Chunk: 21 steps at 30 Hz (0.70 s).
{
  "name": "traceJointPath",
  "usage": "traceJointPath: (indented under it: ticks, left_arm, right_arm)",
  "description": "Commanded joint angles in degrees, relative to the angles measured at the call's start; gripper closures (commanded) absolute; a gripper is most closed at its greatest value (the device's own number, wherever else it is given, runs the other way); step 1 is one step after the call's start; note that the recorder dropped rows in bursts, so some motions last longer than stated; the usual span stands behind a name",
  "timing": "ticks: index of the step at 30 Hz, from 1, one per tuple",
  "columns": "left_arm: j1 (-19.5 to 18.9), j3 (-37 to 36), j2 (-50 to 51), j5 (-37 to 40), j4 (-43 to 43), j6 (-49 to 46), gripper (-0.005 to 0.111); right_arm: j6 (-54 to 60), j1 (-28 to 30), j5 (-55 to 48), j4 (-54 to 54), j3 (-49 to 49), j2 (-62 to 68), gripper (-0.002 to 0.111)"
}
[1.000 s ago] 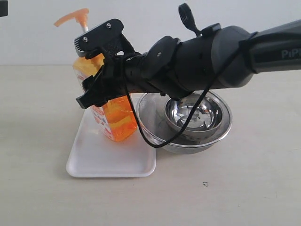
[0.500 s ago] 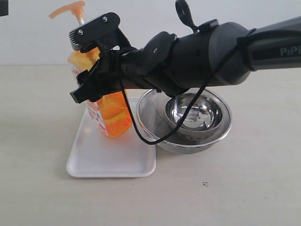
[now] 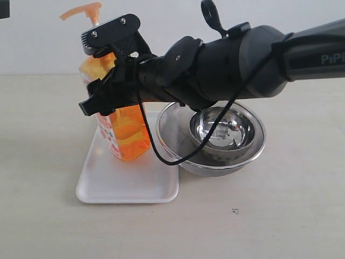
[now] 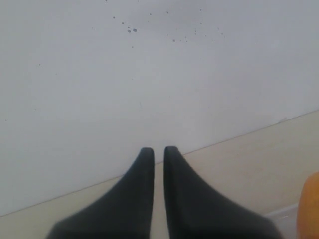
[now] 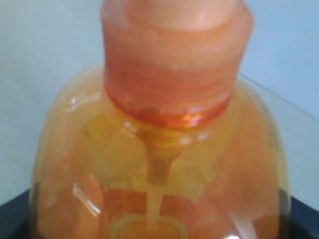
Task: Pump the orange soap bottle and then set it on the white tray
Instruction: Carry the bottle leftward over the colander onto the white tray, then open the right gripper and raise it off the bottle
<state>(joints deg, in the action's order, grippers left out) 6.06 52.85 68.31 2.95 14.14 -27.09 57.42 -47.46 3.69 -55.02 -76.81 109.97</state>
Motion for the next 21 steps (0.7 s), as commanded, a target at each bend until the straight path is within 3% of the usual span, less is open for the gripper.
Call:
traceJointPath:
  ticks: [1, 6, 21]
  left_arm:
    - [-0.2, -0.3, 0.2, 0.1, 0.2, 0.6, 0.102]
    - [-0.2, -0.3, 0.2, 0.1, 0.2, 0.6, 0.102]
    - [-0.2, -0.3, 0.2, 0.2, 0.0, 0.1, 0.102]
  right_arm:
    - [-1.9, 0.0, 2.7, 0.1, -1.1, -1.3, 0.037]
    - [-3.0, 0.0, 2.7, -0.1, -1.1, -1.3, 0.025]
    - [-2.6, 0.0, -4.3, -0.1, -1.1, -5.1, 0.025]
